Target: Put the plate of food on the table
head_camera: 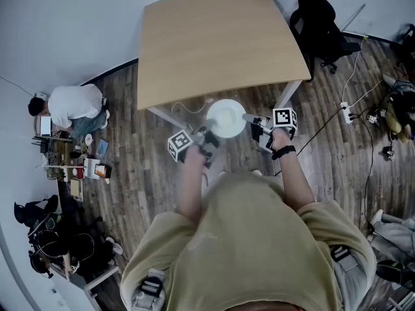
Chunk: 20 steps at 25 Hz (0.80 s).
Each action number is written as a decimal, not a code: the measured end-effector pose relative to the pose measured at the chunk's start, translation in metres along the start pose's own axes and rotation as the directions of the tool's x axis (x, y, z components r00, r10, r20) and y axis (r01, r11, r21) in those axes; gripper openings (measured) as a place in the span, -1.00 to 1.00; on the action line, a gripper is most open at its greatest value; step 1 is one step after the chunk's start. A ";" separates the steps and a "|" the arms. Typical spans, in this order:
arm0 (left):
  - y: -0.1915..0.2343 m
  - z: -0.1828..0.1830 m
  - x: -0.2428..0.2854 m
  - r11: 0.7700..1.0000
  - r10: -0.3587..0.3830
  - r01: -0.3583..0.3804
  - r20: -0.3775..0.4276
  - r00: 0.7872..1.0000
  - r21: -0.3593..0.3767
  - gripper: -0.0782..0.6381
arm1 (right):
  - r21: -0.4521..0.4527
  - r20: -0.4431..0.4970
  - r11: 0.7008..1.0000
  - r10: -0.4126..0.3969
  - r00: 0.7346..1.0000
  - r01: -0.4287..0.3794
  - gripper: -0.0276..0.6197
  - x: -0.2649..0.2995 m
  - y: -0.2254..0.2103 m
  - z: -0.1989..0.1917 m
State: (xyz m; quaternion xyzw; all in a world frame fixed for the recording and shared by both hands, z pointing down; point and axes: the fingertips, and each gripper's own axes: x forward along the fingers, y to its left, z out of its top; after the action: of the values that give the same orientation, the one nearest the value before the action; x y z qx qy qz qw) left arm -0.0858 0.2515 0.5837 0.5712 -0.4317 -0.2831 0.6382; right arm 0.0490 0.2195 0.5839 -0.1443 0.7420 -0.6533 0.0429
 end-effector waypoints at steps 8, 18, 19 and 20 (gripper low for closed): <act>-0.007 -0.029 0.017 1.000 -0.019 0.020 0.022 1.000 -0.013 -0.71 | 0.020 0.004 1.000 0.015 1.000 -0.015 -0.85 -0.035 -0.002 0.011; -0.013 -0.043 0.033 0.999 -0.031 0.032 0.045 0.999 -0.033 -0.71 | -0.064 -0.010 0.998 -0.013 1.000 0.012 -0.82 -0.050 -0.005 0.028; -0.013 -0.043 0.034 0.999 -0.027 0.029 0.053 0.998 -0.034 -0.71 | -0.073 -0.014 0.997 -0.017 1.000 0.016 -0.82 -0.049 -0.005 0.030; -0.013 -0.042 0.035 0.999 -0.024 0.026 0.061 0.998 -0.032 -0.71 | -0.074 -0.017 0.997 -0.014 1.000 0.013 -0.82 -0.048 -0.006 0.031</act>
State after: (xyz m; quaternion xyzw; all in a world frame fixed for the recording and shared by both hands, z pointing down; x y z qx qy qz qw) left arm -0.0311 0.2396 0.5799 0.5571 -0.4390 -0.3152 0.6306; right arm 0.1032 0.2020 0.5792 -0.1452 0.7650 -0.6269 0.0267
